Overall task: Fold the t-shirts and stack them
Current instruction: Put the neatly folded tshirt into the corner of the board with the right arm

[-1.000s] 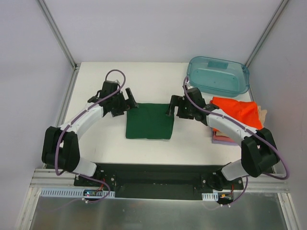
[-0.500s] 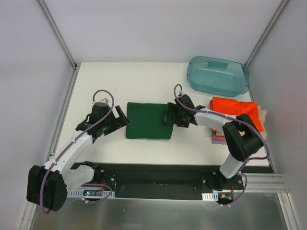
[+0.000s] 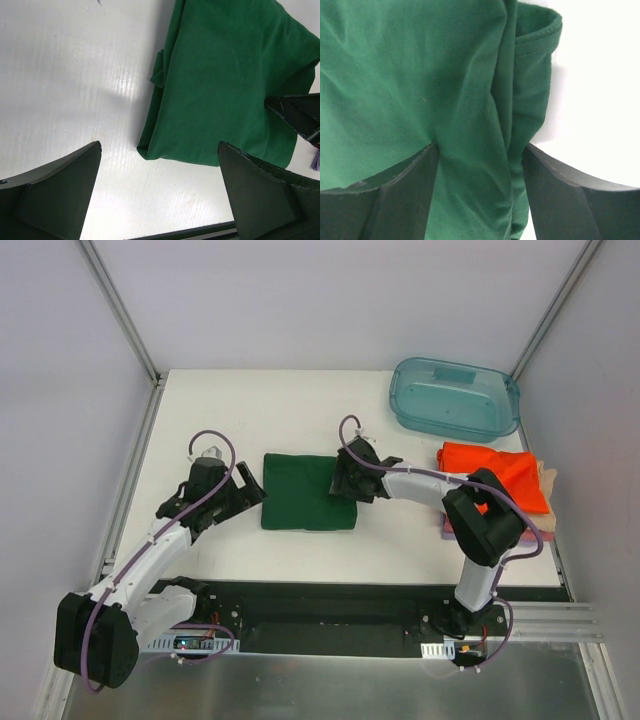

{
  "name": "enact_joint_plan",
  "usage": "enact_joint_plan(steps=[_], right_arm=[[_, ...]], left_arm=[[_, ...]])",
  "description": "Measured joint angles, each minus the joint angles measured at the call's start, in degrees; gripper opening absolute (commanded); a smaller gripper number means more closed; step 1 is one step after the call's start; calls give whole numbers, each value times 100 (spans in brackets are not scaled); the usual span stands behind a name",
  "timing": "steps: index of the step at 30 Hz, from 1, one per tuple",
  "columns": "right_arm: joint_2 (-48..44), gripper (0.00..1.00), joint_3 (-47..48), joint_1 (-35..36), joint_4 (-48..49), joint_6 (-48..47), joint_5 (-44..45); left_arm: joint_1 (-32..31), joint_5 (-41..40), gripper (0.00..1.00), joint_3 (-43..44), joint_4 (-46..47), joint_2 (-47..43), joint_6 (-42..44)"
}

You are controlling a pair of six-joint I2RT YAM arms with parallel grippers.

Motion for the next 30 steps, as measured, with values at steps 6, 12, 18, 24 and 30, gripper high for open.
enact_joint_plan(steps=[6,12,18,24,30], right_arm=[[380,15,494,363,-466,-50,605],[385,0,568,474,-579,-490,859],[-11,0,597,492,-1390,-1613,1670],[-953,0,509,481,-1934,-2955,2723],[-1486,0,546,350,-2577,-3939,3539]], left_arm=[[0,-101,99,-13,-96,-74,-9],[0,-271,99,-74,-125,-308,-68],[0,-437,99,-107,-251,-483,-120],[2,-649,99,-107,-321,-614,-149],[7,-778,99,-107,-387,-654,-155]])
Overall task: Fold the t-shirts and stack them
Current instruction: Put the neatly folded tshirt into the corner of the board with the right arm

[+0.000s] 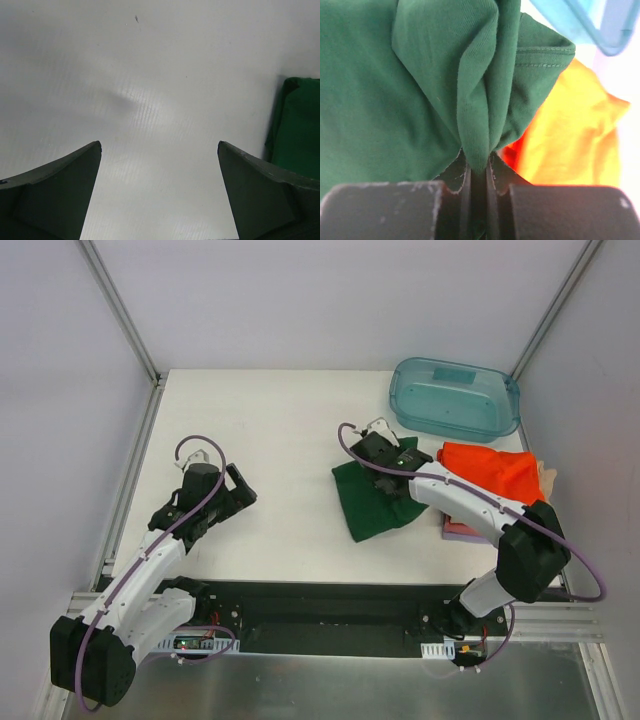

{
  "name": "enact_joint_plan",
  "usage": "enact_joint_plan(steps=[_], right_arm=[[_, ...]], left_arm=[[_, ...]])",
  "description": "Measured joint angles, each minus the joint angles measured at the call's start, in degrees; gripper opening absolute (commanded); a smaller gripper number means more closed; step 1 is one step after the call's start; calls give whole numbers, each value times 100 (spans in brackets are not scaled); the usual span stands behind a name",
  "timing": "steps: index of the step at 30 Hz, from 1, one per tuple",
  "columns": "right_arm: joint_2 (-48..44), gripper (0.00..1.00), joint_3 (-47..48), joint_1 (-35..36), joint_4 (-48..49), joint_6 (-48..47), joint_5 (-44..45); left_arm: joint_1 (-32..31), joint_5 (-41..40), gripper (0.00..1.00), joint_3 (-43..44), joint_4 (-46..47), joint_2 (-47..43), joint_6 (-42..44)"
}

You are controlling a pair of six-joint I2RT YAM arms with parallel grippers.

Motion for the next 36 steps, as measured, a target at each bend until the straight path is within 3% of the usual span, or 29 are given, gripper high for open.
enact_joint_plan(steps=[7,17,36], right_arm=[[-205,0,42,-247,-649,-601,767],[-1296,0,544,-398,-1290,-629,986],[-1471,0,2492,-1596,-2330,-568,-101]], left_arm=[[2,-55,99,0,-28,0,0],[2,-68,99,0,-31,-116,-2],[2,-201,99,-87,-79,-358,-4]])
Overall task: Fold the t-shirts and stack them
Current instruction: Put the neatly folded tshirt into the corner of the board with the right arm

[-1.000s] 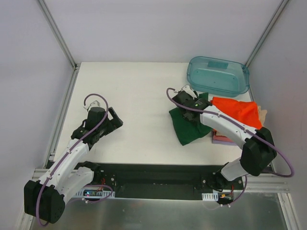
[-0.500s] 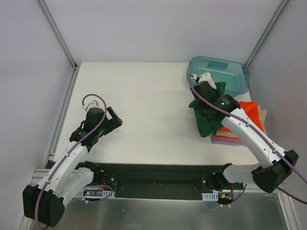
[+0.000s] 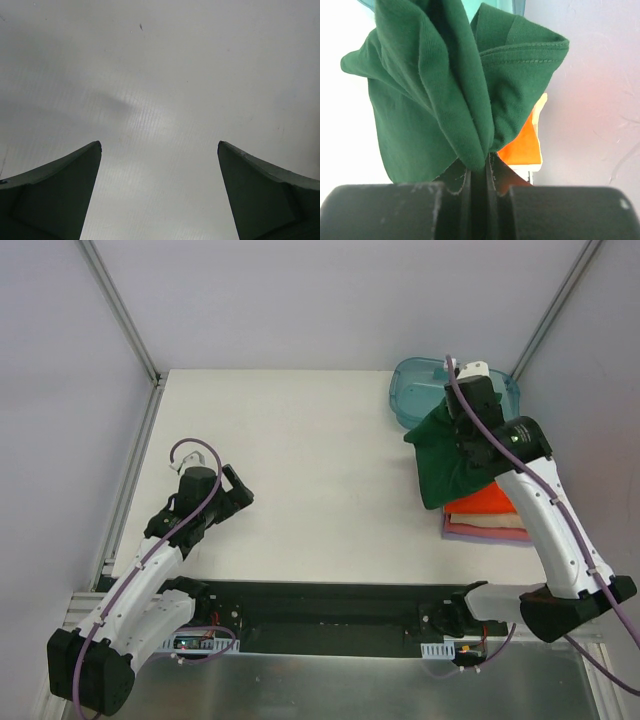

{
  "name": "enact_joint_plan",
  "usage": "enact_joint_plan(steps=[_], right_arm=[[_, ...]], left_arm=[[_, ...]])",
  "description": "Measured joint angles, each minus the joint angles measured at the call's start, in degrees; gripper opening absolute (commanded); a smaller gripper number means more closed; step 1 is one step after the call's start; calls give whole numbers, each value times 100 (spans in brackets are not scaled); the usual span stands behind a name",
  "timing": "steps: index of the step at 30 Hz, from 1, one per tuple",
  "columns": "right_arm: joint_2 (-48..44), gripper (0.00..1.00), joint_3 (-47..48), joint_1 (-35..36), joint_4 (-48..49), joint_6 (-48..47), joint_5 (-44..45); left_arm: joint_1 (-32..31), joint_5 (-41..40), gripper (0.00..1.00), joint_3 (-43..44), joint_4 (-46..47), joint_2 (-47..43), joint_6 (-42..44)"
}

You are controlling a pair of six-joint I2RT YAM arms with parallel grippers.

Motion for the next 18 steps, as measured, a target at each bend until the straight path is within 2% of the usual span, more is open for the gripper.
enact_joint_plan(steps=[10,18], right_arm=[[317,0,42,-1187,-229,-2,-914],[970,2,-264,-2872,179,-190,-1423]], left_arm=[[2,-7,99,0,-2,7,2],[2,-59,99,0,-42,11,4]])
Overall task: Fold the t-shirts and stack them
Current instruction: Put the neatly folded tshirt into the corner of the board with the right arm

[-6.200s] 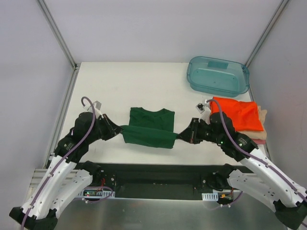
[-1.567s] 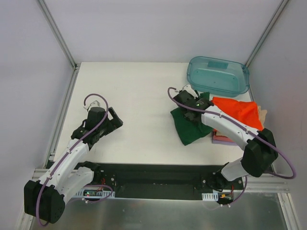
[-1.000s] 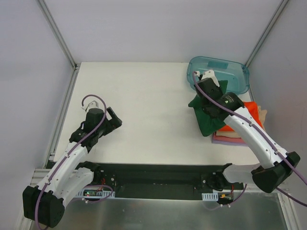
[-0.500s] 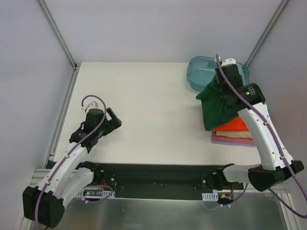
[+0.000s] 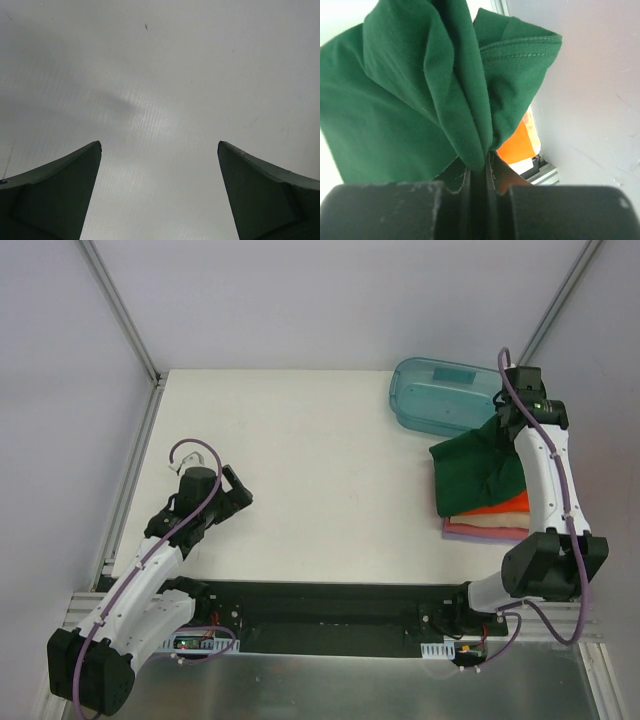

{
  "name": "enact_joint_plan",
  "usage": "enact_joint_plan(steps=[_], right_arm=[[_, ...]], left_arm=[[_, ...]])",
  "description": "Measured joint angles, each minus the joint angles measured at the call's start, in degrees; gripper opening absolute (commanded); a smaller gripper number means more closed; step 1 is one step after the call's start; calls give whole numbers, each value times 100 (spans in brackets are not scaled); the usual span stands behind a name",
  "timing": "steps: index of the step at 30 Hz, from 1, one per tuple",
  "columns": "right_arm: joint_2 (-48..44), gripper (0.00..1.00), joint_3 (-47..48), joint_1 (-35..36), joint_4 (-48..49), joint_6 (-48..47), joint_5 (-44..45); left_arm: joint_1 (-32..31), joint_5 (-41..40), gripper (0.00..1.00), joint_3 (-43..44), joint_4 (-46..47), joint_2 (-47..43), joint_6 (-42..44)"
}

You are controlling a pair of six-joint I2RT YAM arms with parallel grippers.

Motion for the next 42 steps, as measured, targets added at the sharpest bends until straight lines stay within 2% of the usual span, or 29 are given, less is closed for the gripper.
enact_joint_plan(steps=[2,9,10,11,12,13,14,22,27,31,33,42], right_arm=[[166,11,-223,-293,278,-33,-39],[254,21,-1091,-866,1016,9,-92],[254,32,-1158,-935,1104,28,-87],[256,60,-1209,-999,1172,48,-81],[262,81,-1248,-1060,1224,87,-55],[289,93,-1257,-1123,1279,125,-4],[317,96,-1257,-1167,1331,190,42],[448,96,-1047,-1355,1379,483,258],[-177,96,-1075,-1355,1414,876,-431],[-986,96,-1412,-1355,1591,1255,-1248],[-1110,96,-1578,-1355,1644,1445,-1482],[114,96,-2245,-1759,2033,1928,-1635]], left_arm=[[0,-31,99,0,-15,-11,0],[2,-72,99,0,-94,-72,2],[2,-74,99,0,-94,-72,4],[2,-76,99,0,-98,-72,4],[2,-76,99,0,-98,-72,7],[2,-76,99,0,-98,-72,7],[2,-76,99,0,-101,-72,7],[2,-74,99,2,-107,-52,13],[2,-68,99,2,-109,-11,15],[2,-61,99,2,-109,26,15],[2,-39,99,2,-107,46,15],[2,-22,99,2,-125,61,24]])
